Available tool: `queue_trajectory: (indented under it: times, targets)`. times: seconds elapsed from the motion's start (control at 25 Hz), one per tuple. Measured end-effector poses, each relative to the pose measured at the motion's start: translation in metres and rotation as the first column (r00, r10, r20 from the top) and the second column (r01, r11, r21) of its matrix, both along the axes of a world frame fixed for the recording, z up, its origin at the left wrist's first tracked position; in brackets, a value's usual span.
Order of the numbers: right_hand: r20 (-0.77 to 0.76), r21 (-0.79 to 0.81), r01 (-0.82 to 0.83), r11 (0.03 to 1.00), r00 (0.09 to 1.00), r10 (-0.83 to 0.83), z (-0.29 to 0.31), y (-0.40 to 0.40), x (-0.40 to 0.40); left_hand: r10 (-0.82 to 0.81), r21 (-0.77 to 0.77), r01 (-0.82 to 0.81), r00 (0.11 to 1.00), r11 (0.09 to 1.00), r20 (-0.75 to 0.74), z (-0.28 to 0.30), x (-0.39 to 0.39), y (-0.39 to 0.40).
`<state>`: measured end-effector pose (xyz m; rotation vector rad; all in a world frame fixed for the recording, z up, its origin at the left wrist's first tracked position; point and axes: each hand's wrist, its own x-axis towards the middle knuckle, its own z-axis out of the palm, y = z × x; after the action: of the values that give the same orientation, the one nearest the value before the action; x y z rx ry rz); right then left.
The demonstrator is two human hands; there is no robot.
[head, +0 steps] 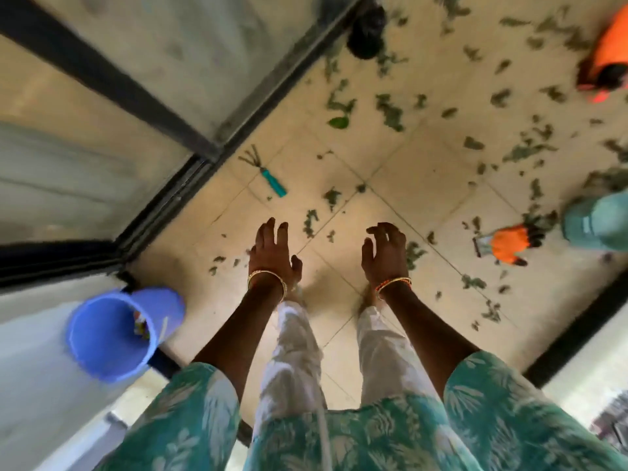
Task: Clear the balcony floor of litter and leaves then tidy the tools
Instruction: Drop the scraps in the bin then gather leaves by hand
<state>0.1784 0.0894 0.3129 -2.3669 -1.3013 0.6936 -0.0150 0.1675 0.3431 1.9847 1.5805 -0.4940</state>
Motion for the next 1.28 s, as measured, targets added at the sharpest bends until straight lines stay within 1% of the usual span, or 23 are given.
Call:
queue_trajectory:
  times: [0.12, 0.2, 0.28, 0.36, 0.44, 0.56, 0.6, 0.68, 0.8, 0.88, 0.96, 1.04, 1.12, 1.2, 1.28]
  targets:
    - [0.020, 0.010, 0.231, 0.973, 0.973, -0.231, 0.032, -0.044, 0.071, -0.161, -0.021, 0.162, 0.987, 0.987, 0.025, 0.038, 0.093, -0.018]
    - [0.015, 0.053, 0.392, 0.918, 0.919, -0.393, 0.060, -0.074, 0.118, -0.236, -0.023, 0.239, 0.969, 0.971, 0.073, 0.069, 0.155, -0.034]
    - [-0.010, 0.091, 0.541, 0.836, 0.840, -0.543, 0.088, -0.097, 0.158, -0.218, -0.019, 0.223, 0.966, 0.975, 0.139, 0.098, 0.207, -0.049]
    - [0.004, 0.130, 0.633, 0.763, 0.770, -0.639, 0.116, -0.119, 0.195, -0.218, -0.017, 0.225, 0.957, 0.974, 0.190, 0.126, 0.257, -0.063]
    - [0.052, 0.169, 0.671, 0.722, 0.725, -0.686, 0.145, -0.136, 0.227, -0.314, 0.019, 0.318, 0.926, 0.948, 0.209, 0.150, 0.308, -0.075]
    - [0.115, 0.178, 0.681, 0.710, 0.702, -0.703, 0.174, -0.150, 0.258, -0.454, 0.063, 0.452, 0.863, 0.890, 0.223, 0.173, 0.365, -0.078]
    - [0.133, 0.194, 0.707, 0.681, 0.668, -0.732, 0.181, -0.152, 0.271, -0.505, 0.073, 0.502, 0.835, 0.862, 0.220, 0.179, 0.385, -0.074]
    - [0.123, 0.187, 0.774, 0.605, 0.593, -0.796, 0.192, -0.145, 0.297, -0.569, 0.070, 0.567, 0.799, 0.821, 0.194, 0.185, 0.420, -0.061]
    - [0.144, 0.170, 0.811, 0.559, 0.541, -0.828, 0.209, -0.111, 0.342, -0.634, 0.079, 0.631, 0.756, 0.772, 0.163, 0.197, 0.468, -0.024]
    - [0.145, 0.170, 0.849, 0.500, 0.480, -0.865, 0.219, -0.085, 0.379, -0.668, 0.087, 0.665, 0.724, 0.742, 0.171, 0.207, 0.506, 0.006]
    - [0.140, 0.180, 0.869, 0.461, 0.441, -0.887, 0.230, -0.055, 0.412, -0.682, 0.096, 0.678, 0.706, 0.729, 0.189, 0.224, 0.545, 0.036]
    - [0.130, 0.204, 0.879, 0.430, 0.411, -0.902, 0.244, -0.022, 0.445, -0.735, 0.145, 0.722, 0.654, 0.677, 0.180, 0.239, 0.590, 0.068]
    - [0.124, 0.219, 0.901, 0.375, 0.356, -0.926, 0.255, 0.002, 0.475, -0.785, 0.175, 0.765, 0.596, 0.619, 0.171, 0.247, 0.632, 0.093]
    - [0.150, 0.239, 0.897, 0.372, 0.344, -0.927, 0.265, 0.019, 0.506, -0.835, 0.225, 0.804, 0.534, 0.551, 0.135, 0.255, 0.671, 0.109]
    - [0.138, 0.271, 0.897, 0.348, 0.322, -0.937, 0.272, 0.029, 0.541, -0.877, 0.257, 0.839, 0.469, 0.480, 0.107, 0.261, 0.710, 0.119]
